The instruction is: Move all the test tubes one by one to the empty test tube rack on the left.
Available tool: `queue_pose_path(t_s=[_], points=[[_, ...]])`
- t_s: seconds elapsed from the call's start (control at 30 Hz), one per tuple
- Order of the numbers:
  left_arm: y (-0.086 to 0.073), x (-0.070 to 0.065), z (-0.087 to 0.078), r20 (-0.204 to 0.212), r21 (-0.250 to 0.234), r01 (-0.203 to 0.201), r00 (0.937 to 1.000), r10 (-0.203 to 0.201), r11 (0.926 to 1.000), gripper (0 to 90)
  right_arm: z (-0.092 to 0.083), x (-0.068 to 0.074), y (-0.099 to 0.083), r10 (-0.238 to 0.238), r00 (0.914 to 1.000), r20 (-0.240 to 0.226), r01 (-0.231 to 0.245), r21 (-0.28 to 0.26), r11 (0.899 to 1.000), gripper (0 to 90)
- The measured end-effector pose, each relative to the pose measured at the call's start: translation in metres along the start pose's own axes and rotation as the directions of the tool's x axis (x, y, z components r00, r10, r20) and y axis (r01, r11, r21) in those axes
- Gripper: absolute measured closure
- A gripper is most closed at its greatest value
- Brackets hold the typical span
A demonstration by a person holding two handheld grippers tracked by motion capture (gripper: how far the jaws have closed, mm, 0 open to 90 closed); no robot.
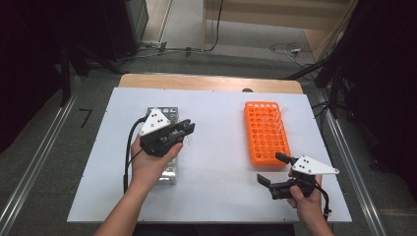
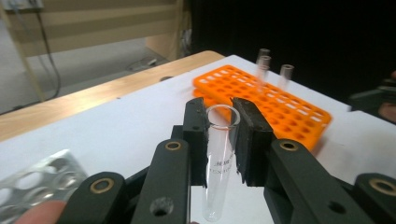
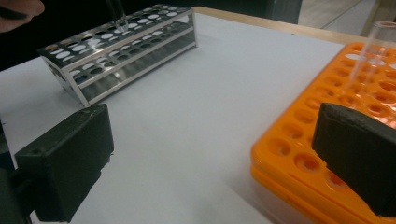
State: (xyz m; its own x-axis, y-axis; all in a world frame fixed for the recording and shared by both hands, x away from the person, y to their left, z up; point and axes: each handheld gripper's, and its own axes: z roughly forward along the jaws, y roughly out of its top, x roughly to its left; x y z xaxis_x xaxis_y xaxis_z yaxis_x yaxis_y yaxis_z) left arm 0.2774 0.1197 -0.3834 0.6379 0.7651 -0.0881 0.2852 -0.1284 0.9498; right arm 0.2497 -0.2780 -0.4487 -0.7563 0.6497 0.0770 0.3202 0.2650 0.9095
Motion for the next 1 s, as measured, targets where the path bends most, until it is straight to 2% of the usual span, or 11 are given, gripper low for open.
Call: queue_pose_path(t_s=[0.03, 0.07, 0.17, 0.5, 0.77, 1.0], points=[[0.002, 0.008, 0.001, -0.018, 0.001, 0.003, 0.9998, -0.003, 1.0, 76.5, -0.002, -0.001, -0.002, 0.004, 0.9999, 0.01, -0.004, 0.002, 1.0, 0.0], [0.002, 0.008, 0.001, -0.018, 0.001, 0.003, 0.9998, -0.003, 1.0, 76.5, -0.002, -0.001, -0.002, 0.004, 0.9999, 0.01, -0.004, 0.002, 1.0, 0.0], [0.004, 0.019, 0.003, -0.041, -0.003, 0.007, 0.9991, -0.007, 1.0, 76.5, -0.007, -0.005, -0.007, 0.003, 0.9995, 0.031, -0.003, 0.002, 1.0, 0.0], [0.008, 0.051, 0.017, -0.108, -0.013, 0.021, 0.9939, -0.022, 0.9997, 76.5, -0.005, -0.009, -0.011, 0.018, 0.9997, 0.016, -0.018, 0.002, 1.0, 0.0], [0.012, 0.073, 0.03, -0.172, -0.029, 0.028, 0.9846, -0.033, 0.9992, 76.5, -0.006, -0.01, -0.012, 0.028, 0.9995, 0.018, -0.028, 0.002, 1.0, 0.0], [0.015, 0.091, 0.041, -0.234, -0.031, 0.034, 0.9714, -0.04, 0.999, 76.5, -0.006, -0.01, -0.012, 0.03, 0.9994, 0.018, -0.03, 0.004, 1.0, 0.0]])
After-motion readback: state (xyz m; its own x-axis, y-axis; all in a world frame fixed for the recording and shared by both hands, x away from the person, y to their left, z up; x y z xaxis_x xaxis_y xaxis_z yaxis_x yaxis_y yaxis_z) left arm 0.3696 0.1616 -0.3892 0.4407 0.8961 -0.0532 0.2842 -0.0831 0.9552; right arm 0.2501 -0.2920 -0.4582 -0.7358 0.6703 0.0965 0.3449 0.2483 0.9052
